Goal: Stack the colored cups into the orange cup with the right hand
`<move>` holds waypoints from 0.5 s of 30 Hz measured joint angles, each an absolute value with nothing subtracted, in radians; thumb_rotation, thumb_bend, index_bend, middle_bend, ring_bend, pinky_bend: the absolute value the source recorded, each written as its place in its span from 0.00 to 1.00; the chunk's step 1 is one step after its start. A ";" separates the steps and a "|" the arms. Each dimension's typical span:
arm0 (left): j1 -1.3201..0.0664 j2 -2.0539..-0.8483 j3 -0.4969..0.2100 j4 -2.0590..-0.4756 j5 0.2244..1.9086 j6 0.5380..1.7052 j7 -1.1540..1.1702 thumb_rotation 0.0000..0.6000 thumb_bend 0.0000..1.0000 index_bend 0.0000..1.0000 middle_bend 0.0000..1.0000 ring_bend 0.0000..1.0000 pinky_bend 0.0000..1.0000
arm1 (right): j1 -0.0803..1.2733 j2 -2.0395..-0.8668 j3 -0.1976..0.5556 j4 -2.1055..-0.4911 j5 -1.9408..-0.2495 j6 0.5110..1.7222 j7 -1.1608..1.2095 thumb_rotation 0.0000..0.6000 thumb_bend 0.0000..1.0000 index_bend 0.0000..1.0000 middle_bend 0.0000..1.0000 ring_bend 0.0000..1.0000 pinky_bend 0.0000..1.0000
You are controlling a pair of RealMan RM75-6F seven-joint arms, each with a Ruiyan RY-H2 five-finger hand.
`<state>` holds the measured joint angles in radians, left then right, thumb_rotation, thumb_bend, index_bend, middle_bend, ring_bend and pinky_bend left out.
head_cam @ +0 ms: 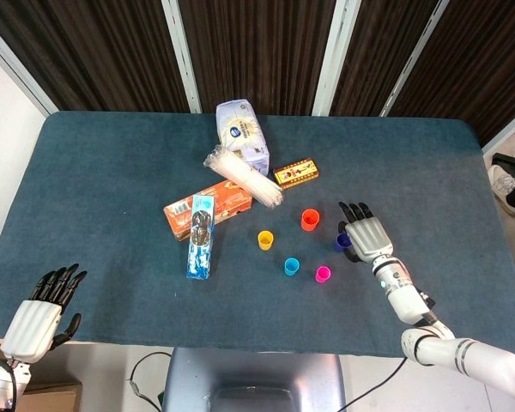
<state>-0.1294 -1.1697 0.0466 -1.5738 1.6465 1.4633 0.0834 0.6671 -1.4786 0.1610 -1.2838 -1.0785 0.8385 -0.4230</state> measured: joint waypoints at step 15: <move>-0.131 -1.166 0.041 -1.572 1.637 1.461 0.074 1.00 0.46 0.00 0.00 0.00 0.10 | 0.701 -1.446 0.307 -1.424 -1.014 0.966 -0.365 1.00 0.48 0.62 0.06 0.00 0.00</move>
